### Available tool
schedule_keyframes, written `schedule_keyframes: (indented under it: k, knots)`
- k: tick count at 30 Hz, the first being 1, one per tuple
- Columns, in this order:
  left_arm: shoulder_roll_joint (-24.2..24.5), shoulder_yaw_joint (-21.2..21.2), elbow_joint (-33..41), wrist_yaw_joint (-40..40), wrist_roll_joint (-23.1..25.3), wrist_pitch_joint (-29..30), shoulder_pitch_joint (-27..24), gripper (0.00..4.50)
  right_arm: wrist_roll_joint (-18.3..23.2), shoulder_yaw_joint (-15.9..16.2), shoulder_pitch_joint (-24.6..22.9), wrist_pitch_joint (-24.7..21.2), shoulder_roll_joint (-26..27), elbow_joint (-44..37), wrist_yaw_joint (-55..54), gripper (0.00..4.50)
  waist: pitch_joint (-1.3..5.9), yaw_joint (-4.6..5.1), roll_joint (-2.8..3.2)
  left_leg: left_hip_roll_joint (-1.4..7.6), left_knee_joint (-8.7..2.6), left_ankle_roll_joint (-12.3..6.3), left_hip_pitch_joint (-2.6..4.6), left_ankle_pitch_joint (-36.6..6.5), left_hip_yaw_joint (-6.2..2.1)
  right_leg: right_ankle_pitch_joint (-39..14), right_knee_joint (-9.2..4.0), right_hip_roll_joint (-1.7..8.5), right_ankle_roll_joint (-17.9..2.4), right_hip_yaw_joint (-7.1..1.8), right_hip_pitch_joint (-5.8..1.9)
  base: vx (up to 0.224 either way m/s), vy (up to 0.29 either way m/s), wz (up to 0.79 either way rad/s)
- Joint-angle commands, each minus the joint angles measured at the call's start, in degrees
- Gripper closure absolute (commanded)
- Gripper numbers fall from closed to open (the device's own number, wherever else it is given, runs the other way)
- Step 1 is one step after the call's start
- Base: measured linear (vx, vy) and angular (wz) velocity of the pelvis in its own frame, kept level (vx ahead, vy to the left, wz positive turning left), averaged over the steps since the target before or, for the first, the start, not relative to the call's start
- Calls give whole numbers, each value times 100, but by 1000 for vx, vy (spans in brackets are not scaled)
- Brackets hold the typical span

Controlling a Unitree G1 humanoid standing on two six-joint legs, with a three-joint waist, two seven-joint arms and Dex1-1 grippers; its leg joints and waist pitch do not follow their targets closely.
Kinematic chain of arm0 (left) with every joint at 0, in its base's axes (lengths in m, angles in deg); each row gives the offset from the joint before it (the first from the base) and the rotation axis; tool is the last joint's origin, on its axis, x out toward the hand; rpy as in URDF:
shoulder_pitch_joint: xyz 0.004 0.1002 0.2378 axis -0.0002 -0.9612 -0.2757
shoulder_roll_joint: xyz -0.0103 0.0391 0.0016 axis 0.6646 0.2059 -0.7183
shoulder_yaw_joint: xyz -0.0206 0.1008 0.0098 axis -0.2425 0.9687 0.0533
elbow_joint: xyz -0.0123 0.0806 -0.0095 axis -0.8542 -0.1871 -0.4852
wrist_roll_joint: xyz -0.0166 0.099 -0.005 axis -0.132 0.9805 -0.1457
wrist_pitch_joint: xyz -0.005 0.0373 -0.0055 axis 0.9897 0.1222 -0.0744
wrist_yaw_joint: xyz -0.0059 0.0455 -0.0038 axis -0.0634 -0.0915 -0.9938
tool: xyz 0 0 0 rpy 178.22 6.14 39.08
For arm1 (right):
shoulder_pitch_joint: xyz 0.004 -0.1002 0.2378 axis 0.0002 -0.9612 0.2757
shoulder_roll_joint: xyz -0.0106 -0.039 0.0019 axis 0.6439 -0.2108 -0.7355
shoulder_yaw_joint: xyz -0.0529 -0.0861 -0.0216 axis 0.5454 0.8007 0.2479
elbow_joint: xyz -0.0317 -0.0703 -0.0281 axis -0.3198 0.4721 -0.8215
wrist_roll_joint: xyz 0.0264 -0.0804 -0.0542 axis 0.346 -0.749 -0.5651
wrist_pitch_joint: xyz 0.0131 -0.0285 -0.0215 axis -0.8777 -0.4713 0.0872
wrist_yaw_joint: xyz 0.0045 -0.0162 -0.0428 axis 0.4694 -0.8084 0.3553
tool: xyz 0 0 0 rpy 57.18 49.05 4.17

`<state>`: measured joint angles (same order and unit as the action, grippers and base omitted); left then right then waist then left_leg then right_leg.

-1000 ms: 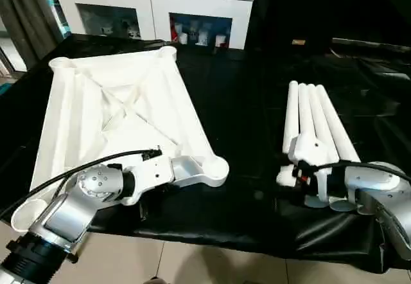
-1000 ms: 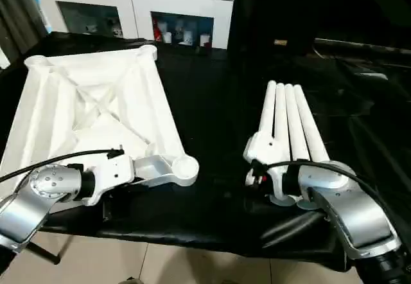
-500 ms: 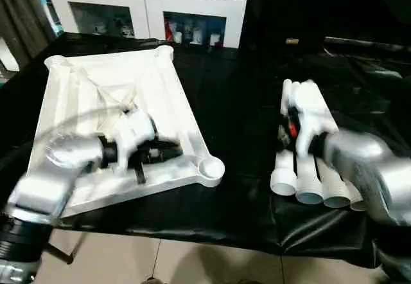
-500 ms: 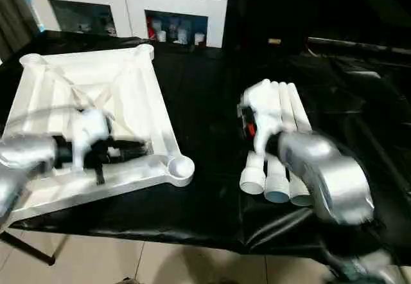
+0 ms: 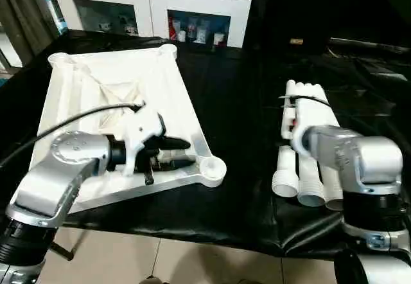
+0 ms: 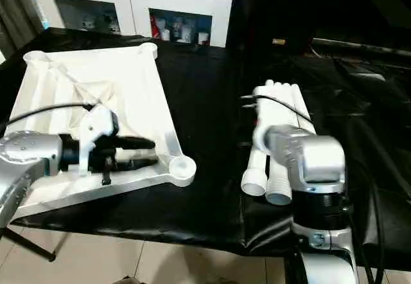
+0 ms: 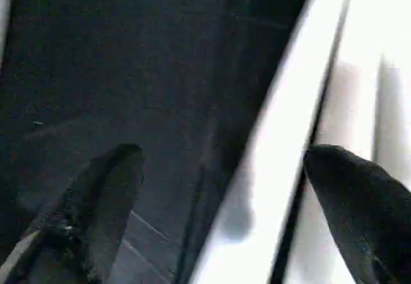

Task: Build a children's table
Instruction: Pick table leg

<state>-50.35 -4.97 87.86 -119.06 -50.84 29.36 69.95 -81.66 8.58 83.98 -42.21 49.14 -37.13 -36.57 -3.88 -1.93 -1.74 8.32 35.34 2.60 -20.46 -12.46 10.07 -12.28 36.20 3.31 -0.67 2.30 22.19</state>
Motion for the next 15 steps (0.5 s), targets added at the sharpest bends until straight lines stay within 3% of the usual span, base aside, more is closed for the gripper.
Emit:
schedule_keyframes:
  k: [1, 4, 11, 15]
  knots:
    - [39, 100, 22, -70, 33, 73, 87, 182, -133, -175, 88, -233, 61, 63, -161, 0, 359, -2, 43, 407, -481, 314, 64, -225, -129, -374, -353, 474, -1209, -352, -259, 0, 0, 0]
    - [33, 148, 37, -88, 38, 94, 113, 167, -114, -222, 101, -297, 80, 107, -217, 0, 367, -5, 37, 413, -481, 325, 68, -194, -131, -315, -347, 479, -1208, -348, -265, 0, 0, 0]
    - [-33, 308, -38, -69, 63, 71, 223, 101, 91, -671, 234, -382, 258, 680, -137, 0, 391, 3, 29, 408, -457, 252, 62, 4, -123, 42, -310, 478, -1321, -341, -289, 0, 0, 0]
    - [17, 345, -17, -72, 80, 55, 196, 68, 112, -640, 326, -360, 276, 884, -92, 0, 384, 1, 16, 415, -459, 208, 70, -13, -119, -94, -317, 485, -1330, -337, -279, 0, 0, 0]
